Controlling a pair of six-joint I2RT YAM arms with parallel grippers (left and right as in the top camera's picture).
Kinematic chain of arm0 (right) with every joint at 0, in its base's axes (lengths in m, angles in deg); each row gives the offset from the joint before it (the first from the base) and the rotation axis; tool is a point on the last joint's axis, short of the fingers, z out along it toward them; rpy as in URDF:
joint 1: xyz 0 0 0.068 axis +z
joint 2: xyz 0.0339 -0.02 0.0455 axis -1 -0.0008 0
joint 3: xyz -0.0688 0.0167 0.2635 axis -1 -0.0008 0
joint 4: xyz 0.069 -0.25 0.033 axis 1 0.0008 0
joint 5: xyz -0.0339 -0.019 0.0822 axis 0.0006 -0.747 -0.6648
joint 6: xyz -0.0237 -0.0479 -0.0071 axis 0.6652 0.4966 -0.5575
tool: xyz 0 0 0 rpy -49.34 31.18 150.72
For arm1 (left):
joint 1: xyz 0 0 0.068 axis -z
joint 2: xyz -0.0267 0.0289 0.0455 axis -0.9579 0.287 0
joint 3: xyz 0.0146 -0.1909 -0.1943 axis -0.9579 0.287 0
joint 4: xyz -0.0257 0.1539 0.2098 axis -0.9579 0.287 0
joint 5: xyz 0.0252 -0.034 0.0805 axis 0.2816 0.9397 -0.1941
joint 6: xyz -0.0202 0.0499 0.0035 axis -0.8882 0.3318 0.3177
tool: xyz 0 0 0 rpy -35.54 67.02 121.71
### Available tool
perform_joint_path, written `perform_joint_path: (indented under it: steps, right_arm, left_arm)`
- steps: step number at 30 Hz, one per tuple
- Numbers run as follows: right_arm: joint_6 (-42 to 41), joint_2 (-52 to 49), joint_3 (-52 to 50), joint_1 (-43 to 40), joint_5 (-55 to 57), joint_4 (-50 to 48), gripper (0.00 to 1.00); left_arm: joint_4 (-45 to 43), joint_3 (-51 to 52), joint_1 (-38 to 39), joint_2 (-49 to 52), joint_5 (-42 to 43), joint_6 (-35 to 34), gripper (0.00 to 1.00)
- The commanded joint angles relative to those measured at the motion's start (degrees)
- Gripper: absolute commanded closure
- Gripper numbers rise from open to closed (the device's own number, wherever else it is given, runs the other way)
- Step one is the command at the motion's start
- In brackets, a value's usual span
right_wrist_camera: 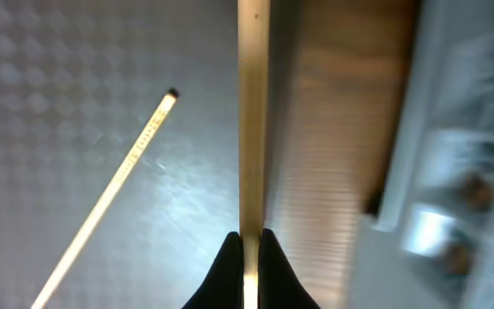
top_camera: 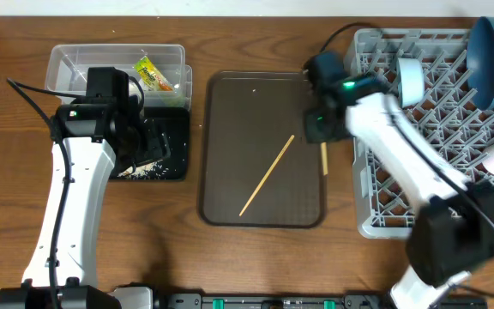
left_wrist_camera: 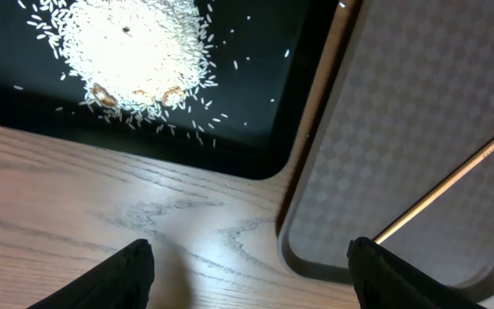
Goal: Sort waste into correct bins and load items into the dishwasher rack
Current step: 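Carry the chopstick with the right gripper to the rack's left edge, then insert the chopstick upright into the rack and release it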
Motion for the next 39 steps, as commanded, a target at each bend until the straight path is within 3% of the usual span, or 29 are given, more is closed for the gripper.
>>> perform_joint_path:
  steps: [1, 10, 17, 25, 39]
  right_arm:
    - [9.53, 4.33, 0.83, -3.87, 0.70, 2.49, 0.99]
    - [18.18, 6.69, 0.66, -13.94, 0.68, 10.54, 0.99]
    - [19.58, 6.54, -0.28, -17.66, 0.50, 11.34, 0.99]
    - [19.54, 6.54, -4.85, -17.42, -6.93, 7.17, 0.99]
    - [16.26, 6.54, -13.62, -17.20, -6.56, -0.26, 0.99]
  left_arm:
    - [0.15, -0.61, -0.22, -0.37, -0.52, 0.11, 0.25]
    - [0.13, -0.61, -0.22, -0.37, -0.52, 0.11, 0.25]
    - [0.13, -0.61, -0.22, -0.37, -0.52, 0.11, 0.25]
    - [0.09, -0.61, -0.22, -0.37, -0.52, 0.11, 0.25]
    - [-0.24, -0.61, -0.22, -0.37, -0.52, 0.11, 0.25]
